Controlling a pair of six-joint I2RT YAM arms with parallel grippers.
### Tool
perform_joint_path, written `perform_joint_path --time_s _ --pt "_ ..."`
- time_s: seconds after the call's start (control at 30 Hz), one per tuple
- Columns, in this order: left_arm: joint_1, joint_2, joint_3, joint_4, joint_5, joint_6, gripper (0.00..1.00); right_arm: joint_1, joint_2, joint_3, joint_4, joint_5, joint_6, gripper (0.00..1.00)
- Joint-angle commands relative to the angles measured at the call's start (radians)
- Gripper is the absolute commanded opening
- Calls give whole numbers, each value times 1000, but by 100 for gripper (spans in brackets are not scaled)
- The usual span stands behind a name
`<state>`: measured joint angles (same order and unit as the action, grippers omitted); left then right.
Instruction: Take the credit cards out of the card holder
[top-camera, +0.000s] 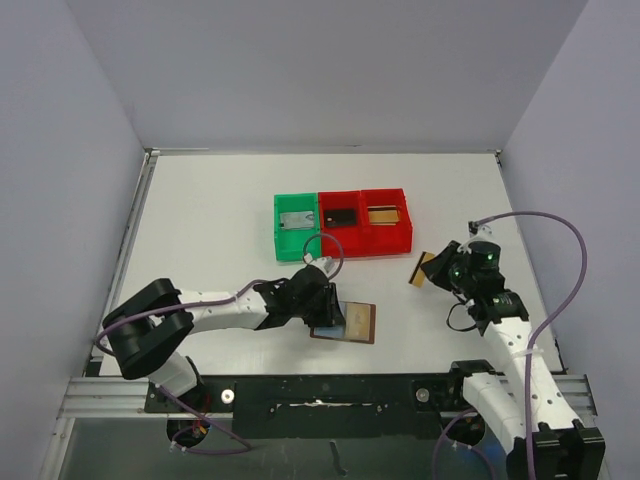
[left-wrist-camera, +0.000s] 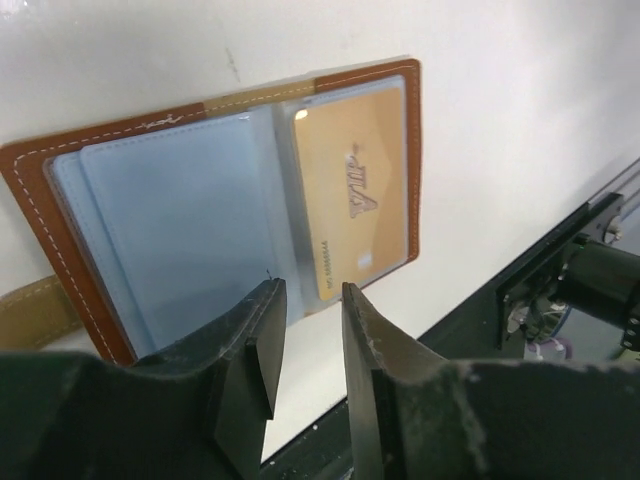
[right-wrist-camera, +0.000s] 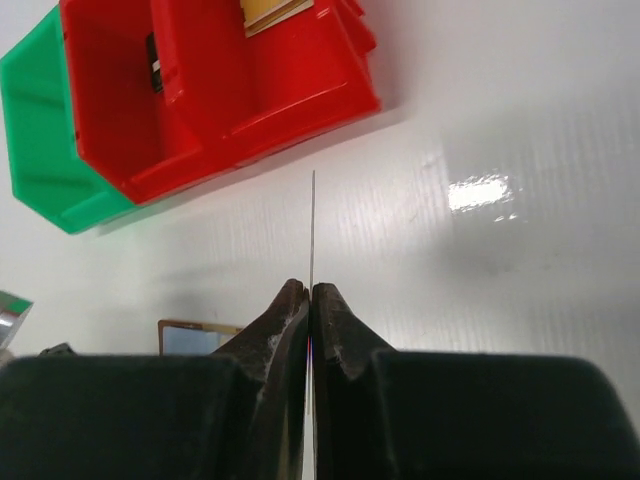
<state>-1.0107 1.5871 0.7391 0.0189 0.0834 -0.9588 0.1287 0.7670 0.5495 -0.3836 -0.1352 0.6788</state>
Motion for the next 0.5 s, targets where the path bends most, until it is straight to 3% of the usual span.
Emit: perform_joint_path --time_s 0.0,0.1,0.33,0.47 --pt "6 -93 21 -8 -19 21 30 -140 58 100 21 -155 -138 0" --pt "12 -134 36 -43 -39 39 34 -200 140 170 25 -217 -191 0" --pt "74 -278 54 -200 -140 122 42 -203 324 294 102 -359 -275 1" --pt "159 -389 62 -347 -209 161 55 -170 367 318 172 -324 -345 2"
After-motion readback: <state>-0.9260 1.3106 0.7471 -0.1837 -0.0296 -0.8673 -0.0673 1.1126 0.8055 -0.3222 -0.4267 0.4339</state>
